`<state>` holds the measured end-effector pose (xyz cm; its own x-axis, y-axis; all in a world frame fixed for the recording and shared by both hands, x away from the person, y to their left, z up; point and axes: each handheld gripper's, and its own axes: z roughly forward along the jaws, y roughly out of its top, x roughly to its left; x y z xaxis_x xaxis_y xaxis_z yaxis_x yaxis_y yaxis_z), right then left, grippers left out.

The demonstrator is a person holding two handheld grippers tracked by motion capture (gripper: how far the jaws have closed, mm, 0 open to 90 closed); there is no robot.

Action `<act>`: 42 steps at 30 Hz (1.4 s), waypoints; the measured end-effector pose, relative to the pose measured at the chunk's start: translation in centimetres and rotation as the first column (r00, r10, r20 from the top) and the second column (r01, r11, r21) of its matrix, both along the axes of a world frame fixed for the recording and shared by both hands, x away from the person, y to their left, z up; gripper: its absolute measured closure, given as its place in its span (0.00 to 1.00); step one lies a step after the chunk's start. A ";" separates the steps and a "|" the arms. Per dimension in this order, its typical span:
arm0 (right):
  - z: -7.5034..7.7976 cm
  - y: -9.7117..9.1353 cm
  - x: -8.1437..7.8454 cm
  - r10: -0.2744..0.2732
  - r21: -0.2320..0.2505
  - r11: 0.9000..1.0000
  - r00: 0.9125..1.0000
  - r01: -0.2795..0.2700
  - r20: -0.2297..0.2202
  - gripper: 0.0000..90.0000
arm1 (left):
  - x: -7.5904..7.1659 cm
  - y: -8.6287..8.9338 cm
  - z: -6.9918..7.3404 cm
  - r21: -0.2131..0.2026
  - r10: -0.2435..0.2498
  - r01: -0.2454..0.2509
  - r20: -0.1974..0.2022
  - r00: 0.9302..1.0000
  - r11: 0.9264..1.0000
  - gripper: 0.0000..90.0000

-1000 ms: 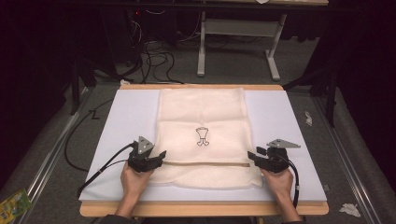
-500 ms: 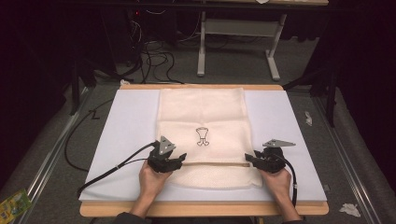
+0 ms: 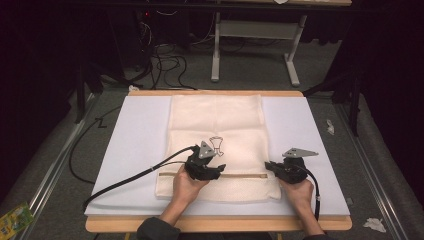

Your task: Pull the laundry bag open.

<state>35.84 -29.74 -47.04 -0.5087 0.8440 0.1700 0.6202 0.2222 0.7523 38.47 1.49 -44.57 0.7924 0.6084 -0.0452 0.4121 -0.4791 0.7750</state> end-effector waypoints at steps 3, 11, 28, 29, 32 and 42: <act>0.1 0.0 0.0 0.002 0.005 1.000 1.000 -0.002 0.006 0.98 | -0.2 -1.2 0.0 0.001 -0.028 0.028 -0.008 1.000 1.000 0.46; 0.6 -0.2 0.1 0.013 0.008 1.000 1.000 -0.014 0.020 0.98 | -1.4 -4.0 0.4 -0.046 -0.127 0.127 0.004 0.992 0.991 0.63; 1.0 0.0 -0.3 0.035 0.036 0.999 0.999 -0.036 0.023 0.98 | -2.6 -7.0 -1.4 -0.040 -0.221 0.219 -0.058 0.973 0.975 0.72; 1.2 0.0 -0.3 0.034 0.051 0.998 0.999 -0.035 0.022 0.98 | -2.4 -7.0 -1.2 -0.053 -0.212 0.209 -0.061 0.975 0.976 0.71; 1.4 0.0 -0.3 0.036 0.047 0.998 0.999 -0.038 0.026 0.98 | -2.4 -7.3 -1.0 -0.054 -0.213 0.210 -0.053 0.976 0.976 0.71; 2.1 0.2 -0.5 0.059 0.058 0.996 0.998 -0.061 0.029 0.98 | -2.5 -9.3 -1.2 -0.048 -0.242 0.239 -0.052 0.969 0.970 0.73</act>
<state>35.34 -29.51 -44.98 -0.5635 0.8006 0.2036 0.5858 0.2135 0.7818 36.02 -7.78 -45.75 0.9106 0.3969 -0.1155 0.3328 -0.5383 0.7743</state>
